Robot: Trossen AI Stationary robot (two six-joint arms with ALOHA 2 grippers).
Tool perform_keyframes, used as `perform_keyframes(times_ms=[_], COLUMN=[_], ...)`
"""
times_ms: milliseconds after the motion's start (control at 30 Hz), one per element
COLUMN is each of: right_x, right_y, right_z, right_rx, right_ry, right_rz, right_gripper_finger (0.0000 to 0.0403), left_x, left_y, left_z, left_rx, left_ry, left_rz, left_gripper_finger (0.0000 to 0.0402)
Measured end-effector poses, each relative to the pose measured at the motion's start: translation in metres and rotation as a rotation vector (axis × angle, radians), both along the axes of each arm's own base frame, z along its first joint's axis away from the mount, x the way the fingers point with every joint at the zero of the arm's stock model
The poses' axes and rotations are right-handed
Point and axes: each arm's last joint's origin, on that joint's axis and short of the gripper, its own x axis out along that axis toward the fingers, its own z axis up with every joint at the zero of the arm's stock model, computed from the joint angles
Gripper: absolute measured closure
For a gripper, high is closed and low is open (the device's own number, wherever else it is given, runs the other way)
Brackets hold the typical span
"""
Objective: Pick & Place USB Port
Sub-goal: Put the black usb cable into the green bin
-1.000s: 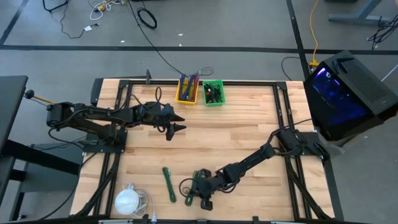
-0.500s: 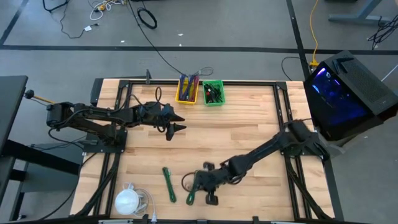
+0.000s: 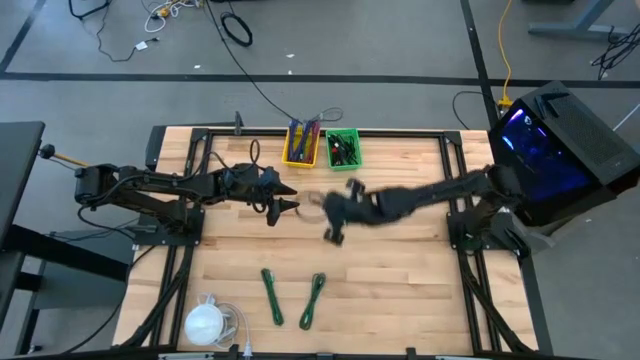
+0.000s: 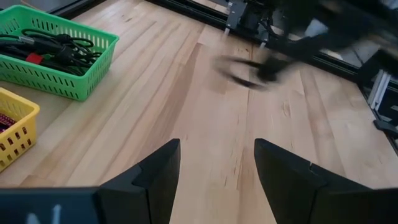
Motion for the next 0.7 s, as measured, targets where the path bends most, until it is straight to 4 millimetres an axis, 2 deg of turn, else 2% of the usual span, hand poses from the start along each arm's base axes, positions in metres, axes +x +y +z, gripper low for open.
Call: perform_keyframes(times_ms=[167, 267, 367, 533, 700], right_x=[0.003, -0.002, -0.010, -0.024, -0.038], right_y=[-0.073, -0.118, -0.154, -0.196, -0.219], right_z=[0.000, 0.001, 0.000, -0.013, -0.042], right_rx=[-0.032, -0.029, -0.035, 0.017, 0.048], right_ry=[0.006, -0.008, -0.023, -0.076, -0.128], right_rz=[-0.101, -0.190, -0.273, -0.346, -0.395], right_gripper_finger=[0.0389, 0.0389, 0.0389, 0.0389, 0.0389], left_x=[0.000, 0.000, 0.000, 0.000, 0.000], left_y=[0.000, 0.000, 0.000, 0.001, 0.001], left_z=[0.000, 0.000, 0.000, 0.000, 0.000], left_rx=[0.001, 0.001, 0.002, 0.014, 0.026], left_ry=[-0.001, -0.001, -0.001, 0.000, 0.000], left_rz=[0.001, 0.002, 0.005, 0.015, 0.025], left_gripper_finger=[0.0191, 0.0191, 0.0191, 0.0191, 0.0191])
